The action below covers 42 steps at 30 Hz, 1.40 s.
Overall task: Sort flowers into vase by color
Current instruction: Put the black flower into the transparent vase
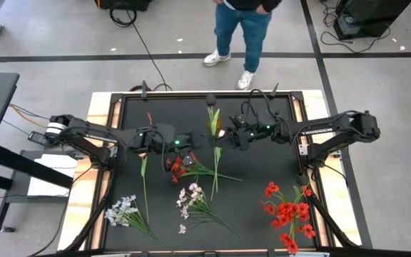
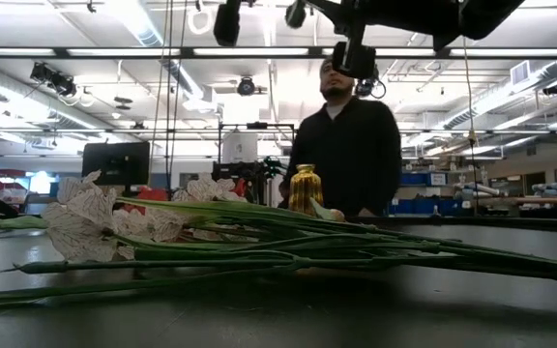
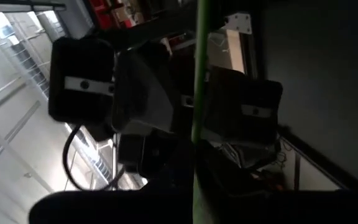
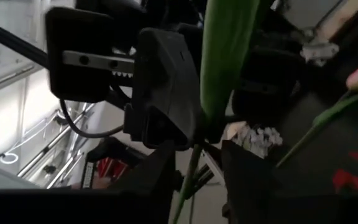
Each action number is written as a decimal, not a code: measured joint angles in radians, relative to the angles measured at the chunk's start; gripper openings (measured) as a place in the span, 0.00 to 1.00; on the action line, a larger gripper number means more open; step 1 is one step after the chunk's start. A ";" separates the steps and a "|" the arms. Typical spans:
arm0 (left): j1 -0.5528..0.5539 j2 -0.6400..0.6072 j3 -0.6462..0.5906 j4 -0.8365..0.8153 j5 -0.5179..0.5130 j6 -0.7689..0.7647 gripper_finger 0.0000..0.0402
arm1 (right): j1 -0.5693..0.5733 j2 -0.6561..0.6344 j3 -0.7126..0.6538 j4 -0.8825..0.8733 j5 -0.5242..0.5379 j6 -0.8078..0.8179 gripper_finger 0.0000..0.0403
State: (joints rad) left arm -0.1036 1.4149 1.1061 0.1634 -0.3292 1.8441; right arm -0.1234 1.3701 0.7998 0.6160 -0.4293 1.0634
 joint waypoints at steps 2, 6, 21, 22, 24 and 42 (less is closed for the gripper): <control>0.000 0.013 0.000 -0.003 0.001 0.004 0.03 | 0.000 0.012 0.000 0.005 -0.018 0.004 0.28; 0.006 0.022 0.000 0.003 0.002 0.004 0.03 | 0.009 0.021 0.000 -0.001 -0.044 0.005 0.13; 0.023 0.015 0.000 0.070 -0.019 -0.326 0.20 | -0.009 0.016 0.000 0.011 0.037 -0.092 0.03; 0.025 0.013 0.000 0.089 -0.020 -0.371 0.23 | -0.014 0.015 0.000 0.015 0.046 -0.099 0.03; 0.034 0.005 0.000 0.110 -0.033 -0.472 0.30 | -0.024 0.009 0.001 0.018 0.063 -0.110 0.03; 0.304 -0.293 0.004 -0.272 0.298 -1.695 0.38 | -0.059 -0.151 -0.001 -0.161 0.352 -0.550 0.03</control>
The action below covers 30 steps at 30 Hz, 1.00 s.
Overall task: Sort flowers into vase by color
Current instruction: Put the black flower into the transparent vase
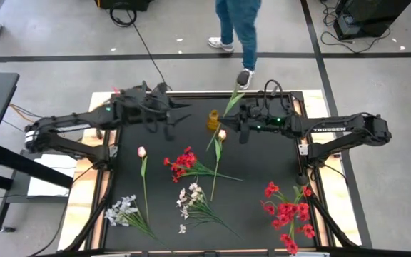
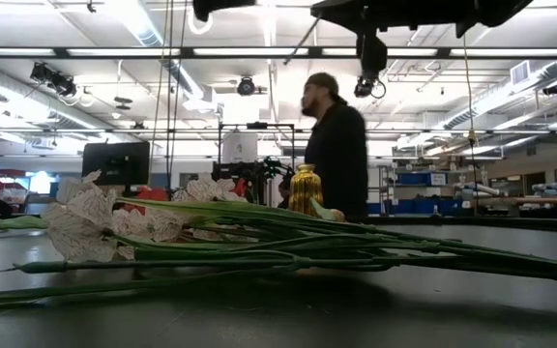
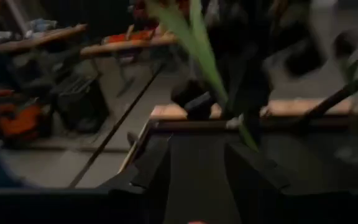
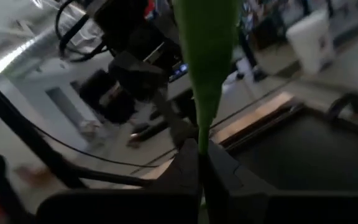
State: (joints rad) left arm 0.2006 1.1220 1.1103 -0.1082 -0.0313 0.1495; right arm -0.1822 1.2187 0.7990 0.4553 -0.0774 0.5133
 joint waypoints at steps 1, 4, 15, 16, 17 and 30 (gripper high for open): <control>0.015 -0.019 0.001 0.012 0.031 -0.010 0.37 | 0.003 -0.008 0.000 -0.006 0.014 -0.039 0.03; 0.063 -0.085 0.002 -0.020 0.104 -0.035 0.35 | 0.019 -0.028 0.000 0.000 0.046 -0.125 0.03; 0.110 -0.189 0.002 -0.104 0.357 -0.184 0.38 | 0.118 -0.062 0.000 -0.002 0.089 -0.387 0.02; 0.109 -0.190 0.002 -0.109 0.357 -0.199 0.40 | 0.125 -0.063 0.000 -0.002 0.108 -0.402 0.02; 0.108 -0.190 0.002 -0.109 0.358 -0.217 0.42 | 0.131 -0.066 0.000 -0.007 0.121 -0.412 0.02; 0.108 -0.252 0.000 -0.113 0.378 -0.366 0.56 | 0.219 -0.258 0.000 -0.302 0.271 -0.441 0.02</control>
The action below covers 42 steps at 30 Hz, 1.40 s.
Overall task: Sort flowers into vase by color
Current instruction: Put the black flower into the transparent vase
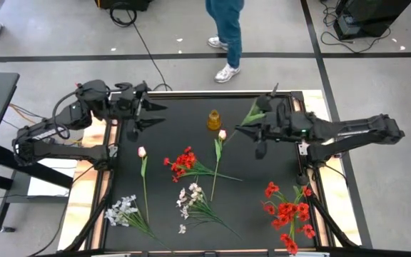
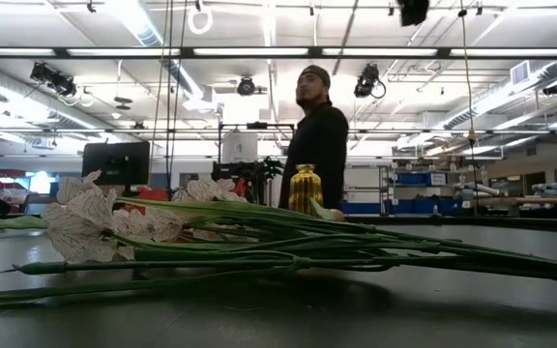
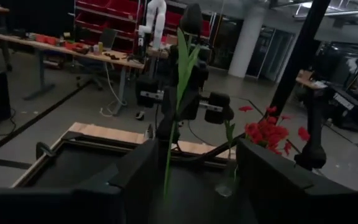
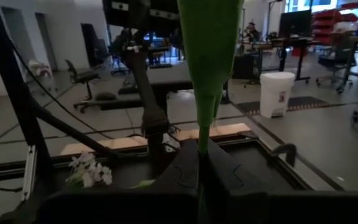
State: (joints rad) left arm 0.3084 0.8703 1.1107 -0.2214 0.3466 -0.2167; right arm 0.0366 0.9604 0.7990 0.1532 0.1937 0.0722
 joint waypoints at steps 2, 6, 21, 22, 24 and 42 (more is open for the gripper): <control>0.000 -0.002 0.000 0.001 0.000 0.000 0.56 | 0.017 -0.055 0.000 -0.047 0.029 0.001 0.02; 0.000 0.000 0.000 -0.001 0.000 0.000 0.56 | 0.049 -0.149 0.000 -0.139 0.073 0.018 0.02; 0.000 0.000 0.000 -0.001 0.000 0.001 0.56 | 0.114 -0.396 0.000 -0.578 0.000 0.011 0.02; 0.000 0.000 0.000 0.000 0.000 0.002 0.56 | 0.114 -0.424 0.000 -0.617 -0.011 0.011 0.02; 0.000 0.000 0.000 -0.001 0.000 0.002 0.56 | 0.114 -0.486 0.000 -0.695 -0.018 0.024 0.02; 0.000 0.000 0.000 0.000 -0.001 0.002 0.56 | 0.114 -0.825 -0.002 -1.067 -0.451 0.002 0.02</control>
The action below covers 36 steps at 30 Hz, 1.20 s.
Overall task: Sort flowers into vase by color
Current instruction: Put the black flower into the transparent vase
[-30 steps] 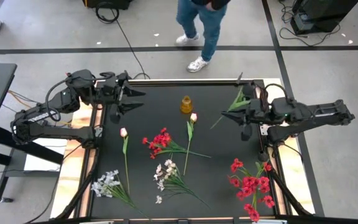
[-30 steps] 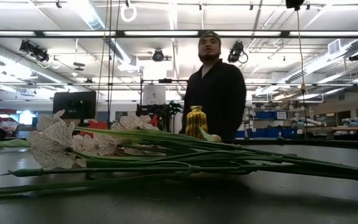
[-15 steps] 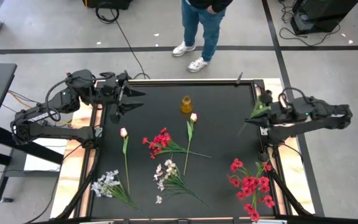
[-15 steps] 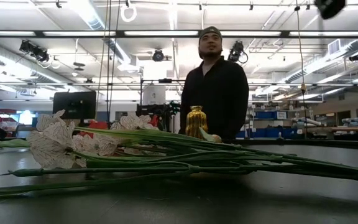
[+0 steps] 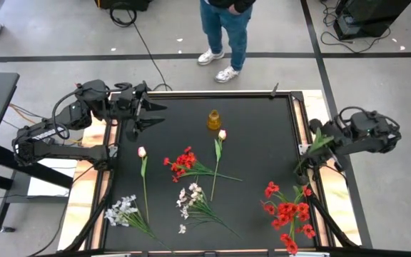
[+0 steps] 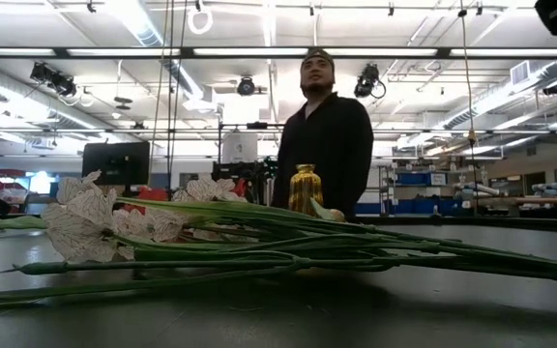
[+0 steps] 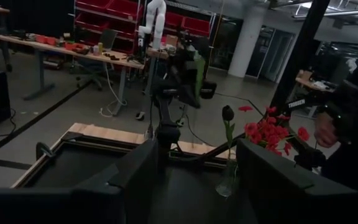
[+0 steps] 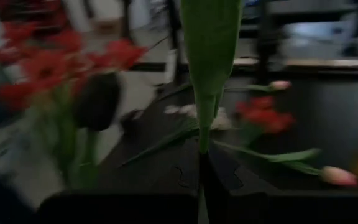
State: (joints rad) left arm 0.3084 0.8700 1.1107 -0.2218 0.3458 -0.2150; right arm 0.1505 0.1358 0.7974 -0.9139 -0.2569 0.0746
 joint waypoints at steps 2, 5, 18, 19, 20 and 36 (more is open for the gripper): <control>0.000 0.000 0.000 0.000 0.000 0.000 0.56 | 0.000 0.007 -0.002 0.006 -0.080 0.000 0.02; 0.000 0.000 0.000 0.000 0.000 0.000 0.56 | 0.000 0.009 -0.002 0.006 -0.198 -0.012 0.02; 0.000 0.000 0.000 0.000 0.000 0.000 0.56 | 0.000 0.024 -0.003 0.208 -0.467 0.054 0.02; 0.000 0.000 0.000 0.000 0.000 0.000 0.56 | 0.000 0.030 -0.003 0.207 -0.467 0.043 0.02; 0.000 0.000 0.000 0.000 0.000 0.000 0.56 | 0.000 0.035 -0.006 0.208 -0.467 0.030 0.02; 0.000 0.000 0.000 0.000 0.000 0.000 0.56 | 0.018 0.087 -0.171 0.554 -0.696 0.045 0.02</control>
State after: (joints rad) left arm 0.3081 0.8703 1.1110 -0.2222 0.3458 -0.2147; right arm 0.1684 0.2230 0.6268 -0.3595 -0.9529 0.1197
